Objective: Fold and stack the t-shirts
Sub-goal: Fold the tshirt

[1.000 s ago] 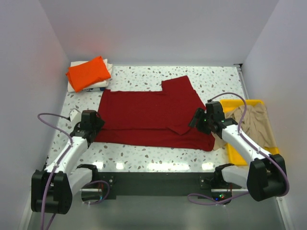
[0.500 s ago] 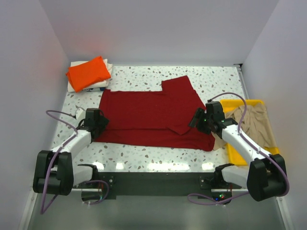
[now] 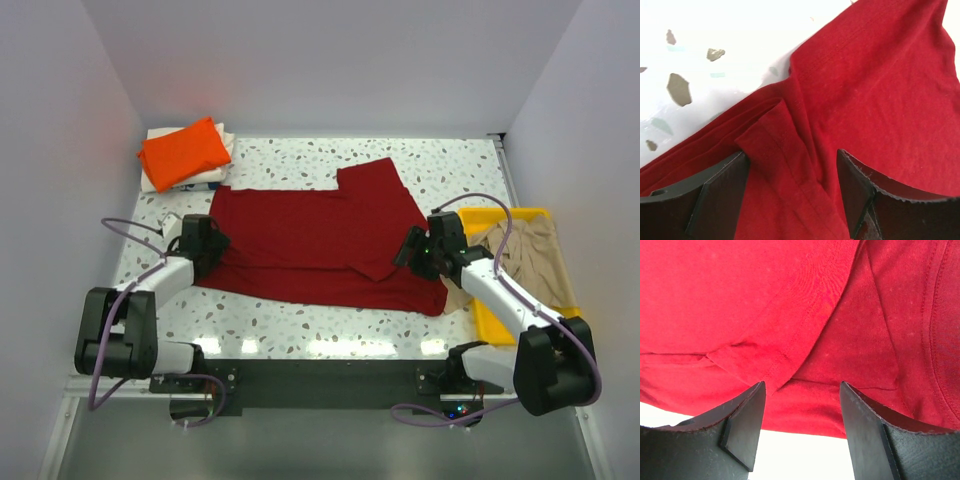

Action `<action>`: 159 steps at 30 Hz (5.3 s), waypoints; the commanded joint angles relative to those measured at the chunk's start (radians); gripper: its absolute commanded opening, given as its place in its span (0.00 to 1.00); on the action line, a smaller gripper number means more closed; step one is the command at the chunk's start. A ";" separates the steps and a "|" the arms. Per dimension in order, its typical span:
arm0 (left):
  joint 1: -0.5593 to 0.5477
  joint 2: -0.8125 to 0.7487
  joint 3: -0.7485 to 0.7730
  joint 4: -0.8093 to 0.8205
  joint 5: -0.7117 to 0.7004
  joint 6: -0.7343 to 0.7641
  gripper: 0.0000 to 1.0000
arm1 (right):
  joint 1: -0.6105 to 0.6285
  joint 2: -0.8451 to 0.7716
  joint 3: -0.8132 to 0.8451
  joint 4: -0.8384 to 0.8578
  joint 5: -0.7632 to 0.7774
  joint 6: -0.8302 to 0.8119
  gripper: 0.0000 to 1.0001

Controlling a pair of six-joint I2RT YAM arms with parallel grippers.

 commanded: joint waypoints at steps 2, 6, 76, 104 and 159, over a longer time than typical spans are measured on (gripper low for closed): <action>-0.005 0.015 0.053 0.022 0.010 -0.013 0.74 | 0.001 0.015 -0.009 0.030 -0.012 -0.019 0.64; -0.005 -0.021 0.018 -0.012 -0.027 -0.028 0.74 | 0.003 0.024 -0.012 0.045 -0.022 -0.012 0.64; 0.032 0.022 0.141 0.040 0.022 0.032 0.74 | 0.040 0.325 0.118 0.243 -0.112 0.065 0.08; 0.017 -0.077 -0.076 0.013 -0.010 0.023 0.74 | 0.043 0.192 0.117 0.221 -0.048 0.079 0.60; -0.063 0.722 1.055 -0.437 -0.300 0.155 0.63 | -0.010 0.678 0.828 0.091 -0.042 -0.159 0.61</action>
